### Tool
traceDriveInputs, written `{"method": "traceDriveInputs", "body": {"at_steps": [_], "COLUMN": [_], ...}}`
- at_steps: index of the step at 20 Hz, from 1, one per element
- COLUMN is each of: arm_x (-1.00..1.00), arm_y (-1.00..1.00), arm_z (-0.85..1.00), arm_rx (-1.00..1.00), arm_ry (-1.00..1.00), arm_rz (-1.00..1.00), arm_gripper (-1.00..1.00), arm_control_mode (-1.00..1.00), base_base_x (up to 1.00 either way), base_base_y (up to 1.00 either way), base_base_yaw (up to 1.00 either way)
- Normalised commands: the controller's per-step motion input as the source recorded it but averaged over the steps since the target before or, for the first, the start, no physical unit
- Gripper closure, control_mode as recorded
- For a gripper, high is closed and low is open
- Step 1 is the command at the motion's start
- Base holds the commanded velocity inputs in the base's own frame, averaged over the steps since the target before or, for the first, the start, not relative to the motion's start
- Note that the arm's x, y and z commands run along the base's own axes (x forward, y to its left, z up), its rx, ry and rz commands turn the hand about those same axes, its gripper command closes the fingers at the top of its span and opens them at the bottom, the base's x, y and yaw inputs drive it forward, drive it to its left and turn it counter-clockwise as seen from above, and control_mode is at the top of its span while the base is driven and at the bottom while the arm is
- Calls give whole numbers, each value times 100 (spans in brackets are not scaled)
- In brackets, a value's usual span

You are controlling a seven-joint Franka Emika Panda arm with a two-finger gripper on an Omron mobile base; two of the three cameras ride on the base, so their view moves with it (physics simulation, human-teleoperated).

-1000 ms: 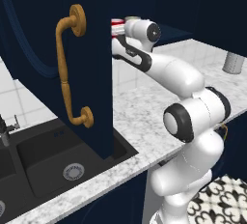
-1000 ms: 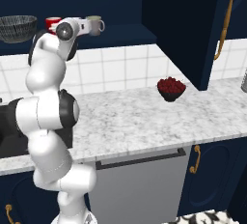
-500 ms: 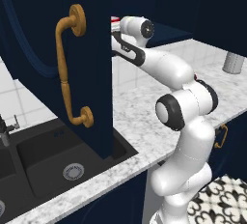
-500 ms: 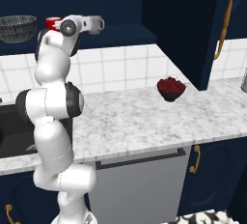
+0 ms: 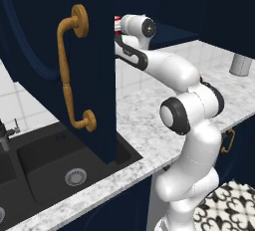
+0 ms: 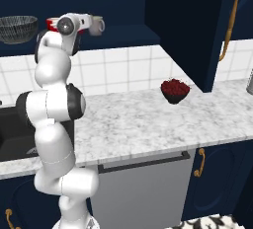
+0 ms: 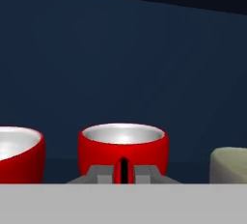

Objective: Gather all objects into one cabinet and sort the glasses and bowls to opposite sides.

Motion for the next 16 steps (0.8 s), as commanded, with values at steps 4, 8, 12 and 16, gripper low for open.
{"method": "traceDriveInputs", "body": {"at_steps": [4, 8, 12, 16], "arm_x": [0, 0, 0, -18], "arm_y": [3, 0, 0, 0], "arm_z": [-3, -3, -3, 0], "arm_rx": [0, 0, 0, 0], "arm_ry": [-3, -2, -7, -15], "arm_rz": [0, 0, 0, 0], "arm_gripper": [-100, -100, -100, -100], "arm_control_mode": [-100, -100, -100, -100], "base_base_x": [0, 0, 0, 0], "base_base_y": [0, 0, 0, 0], "base_base_yaw": [0, 0, 0, 0]}}
